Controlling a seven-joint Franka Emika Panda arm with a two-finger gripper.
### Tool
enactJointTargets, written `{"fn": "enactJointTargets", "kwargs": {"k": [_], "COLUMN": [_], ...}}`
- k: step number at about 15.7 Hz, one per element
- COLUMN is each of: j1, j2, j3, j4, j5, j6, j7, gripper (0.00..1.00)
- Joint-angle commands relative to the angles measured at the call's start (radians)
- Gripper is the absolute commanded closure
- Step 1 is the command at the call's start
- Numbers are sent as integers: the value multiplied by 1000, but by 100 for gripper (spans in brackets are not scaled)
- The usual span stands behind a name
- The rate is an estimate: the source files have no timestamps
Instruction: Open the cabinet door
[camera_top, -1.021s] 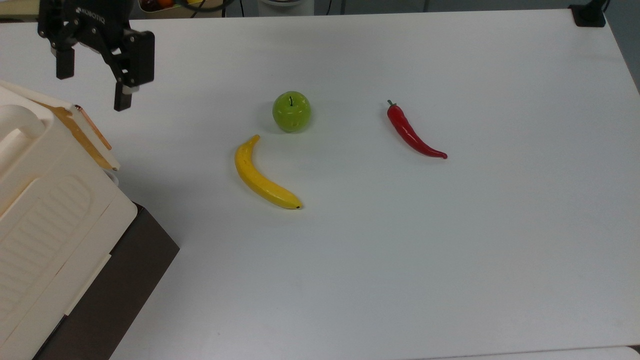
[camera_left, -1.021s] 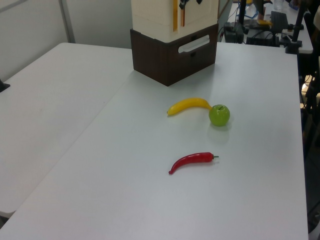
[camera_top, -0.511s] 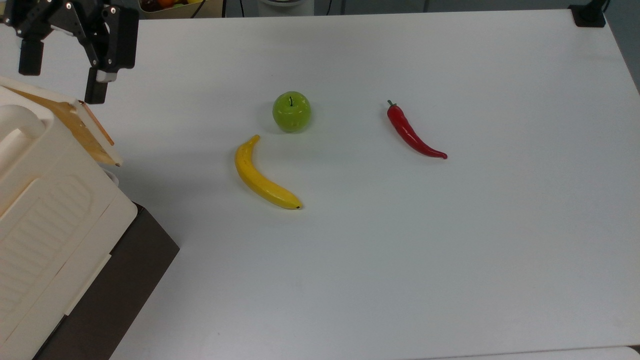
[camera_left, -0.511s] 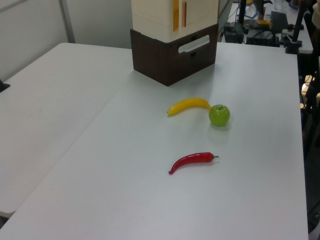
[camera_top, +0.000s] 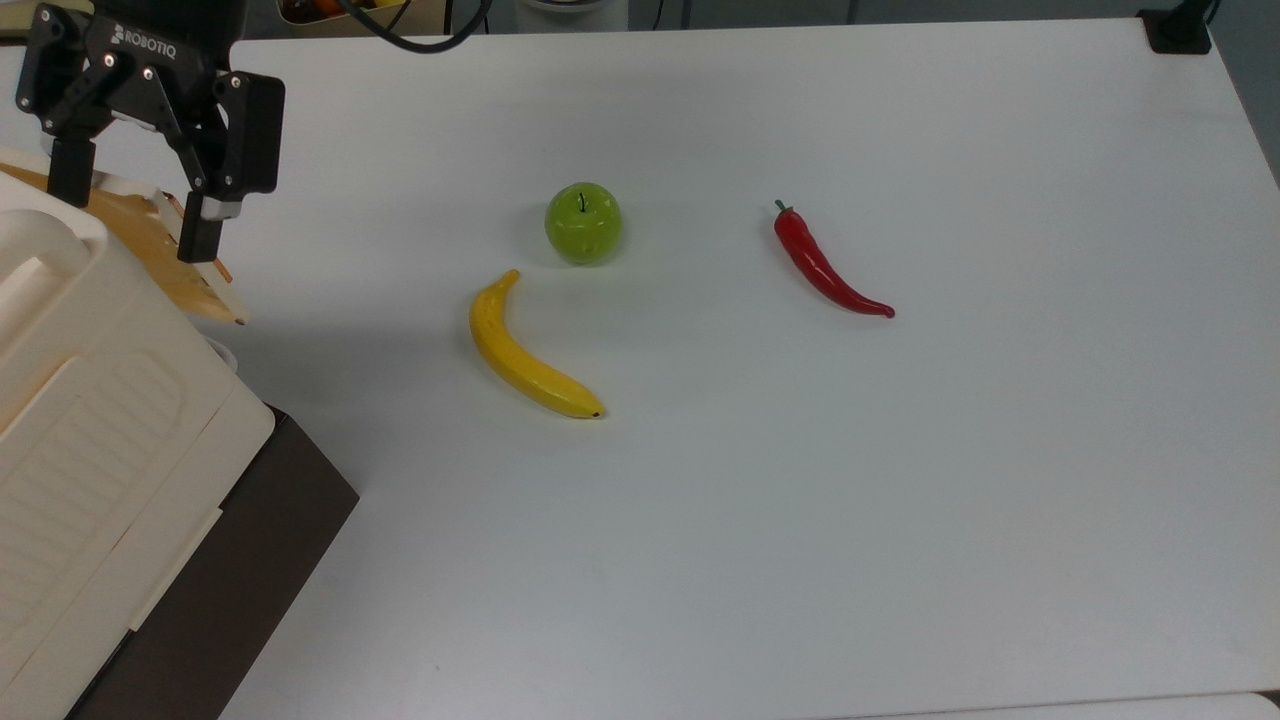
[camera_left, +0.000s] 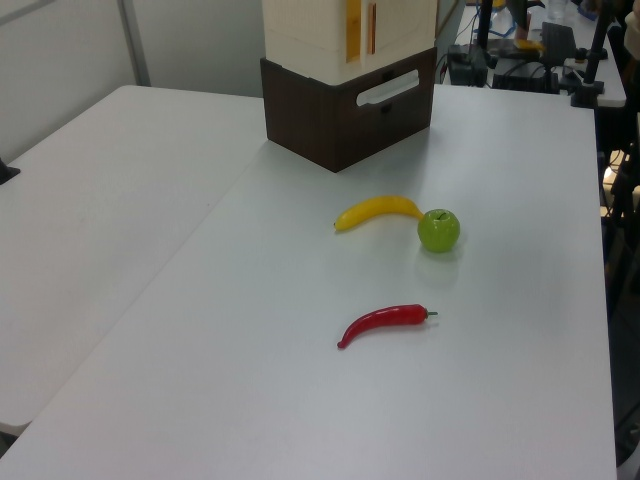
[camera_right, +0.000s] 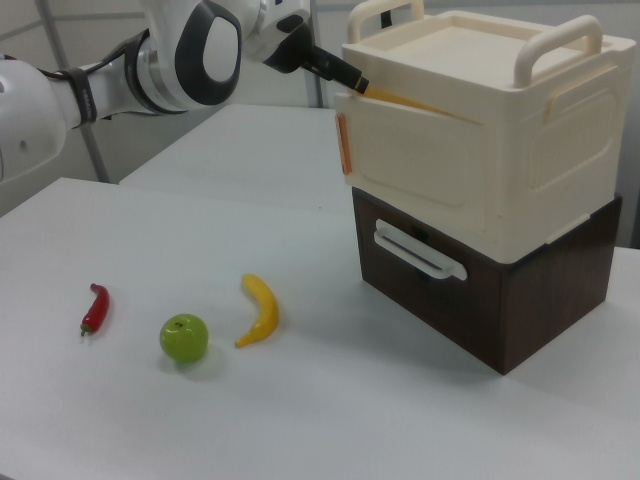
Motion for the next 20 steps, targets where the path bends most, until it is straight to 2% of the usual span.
{"fn": "enactJointTargets", "kwargs": {"k": [1,3,8,12,17,20], "j1": [5,5,3,3,-19,-16], "j2": [-18,-35,-88,-137,-185,-191], "j3": [-10,-12,-14,-12,-21,-20], "j4": [-18,-35,-34,-34,-21,-21], "j5": [4,6,12,35,131,144], "j6": [6,-14,-202,-400,-650,-660], "j7": [7,7,-34,-161,-473,-472], "gripper": [0,0,0,0,0,0]}}
